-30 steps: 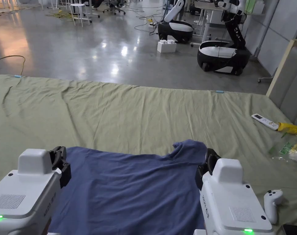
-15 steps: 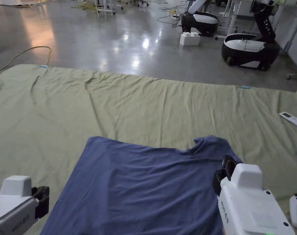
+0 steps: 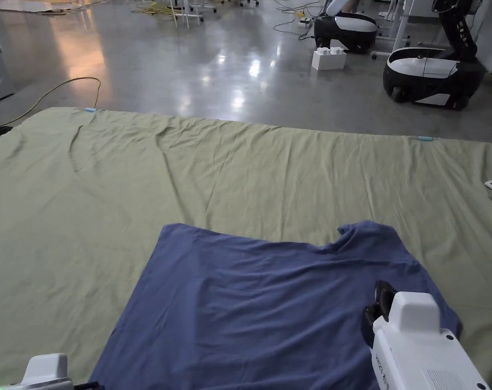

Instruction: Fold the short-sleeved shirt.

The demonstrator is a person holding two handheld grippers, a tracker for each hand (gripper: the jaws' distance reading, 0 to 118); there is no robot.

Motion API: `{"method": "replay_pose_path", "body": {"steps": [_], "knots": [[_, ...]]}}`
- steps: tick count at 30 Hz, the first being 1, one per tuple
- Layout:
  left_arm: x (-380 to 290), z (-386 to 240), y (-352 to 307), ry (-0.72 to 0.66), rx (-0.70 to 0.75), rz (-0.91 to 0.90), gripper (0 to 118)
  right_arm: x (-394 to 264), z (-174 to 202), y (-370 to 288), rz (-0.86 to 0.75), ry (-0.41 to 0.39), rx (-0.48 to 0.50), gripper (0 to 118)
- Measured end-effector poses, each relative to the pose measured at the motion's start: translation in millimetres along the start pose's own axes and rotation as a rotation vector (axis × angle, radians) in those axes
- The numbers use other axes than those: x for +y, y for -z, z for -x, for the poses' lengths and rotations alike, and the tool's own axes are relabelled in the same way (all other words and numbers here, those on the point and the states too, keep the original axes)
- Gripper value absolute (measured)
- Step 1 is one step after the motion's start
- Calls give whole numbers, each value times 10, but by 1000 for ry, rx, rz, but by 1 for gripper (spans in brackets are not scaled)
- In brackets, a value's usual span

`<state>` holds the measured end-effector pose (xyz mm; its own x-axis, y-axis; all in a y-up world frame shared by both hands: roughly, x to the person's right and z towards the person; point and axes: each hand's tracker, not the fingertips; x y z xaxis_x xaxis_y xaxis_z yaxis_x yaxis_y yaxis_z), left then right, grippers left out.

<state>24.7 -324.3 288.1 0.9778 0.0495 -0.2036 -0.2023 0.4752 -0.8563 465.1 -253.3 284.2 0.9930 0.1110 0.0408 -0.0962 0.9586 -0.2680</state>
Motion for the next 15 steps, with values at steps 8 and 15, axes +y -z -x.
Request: {"method": "replay_pose_path", "body": {"steps": [8,15], "knots": [[-197,-166,35,113,-2,-37,29,-156,-42,-62,38,9,-9,0],[-169,-133,106,157,-47,-24,9,-260,-194,-204,71,29,-26,0]]}}
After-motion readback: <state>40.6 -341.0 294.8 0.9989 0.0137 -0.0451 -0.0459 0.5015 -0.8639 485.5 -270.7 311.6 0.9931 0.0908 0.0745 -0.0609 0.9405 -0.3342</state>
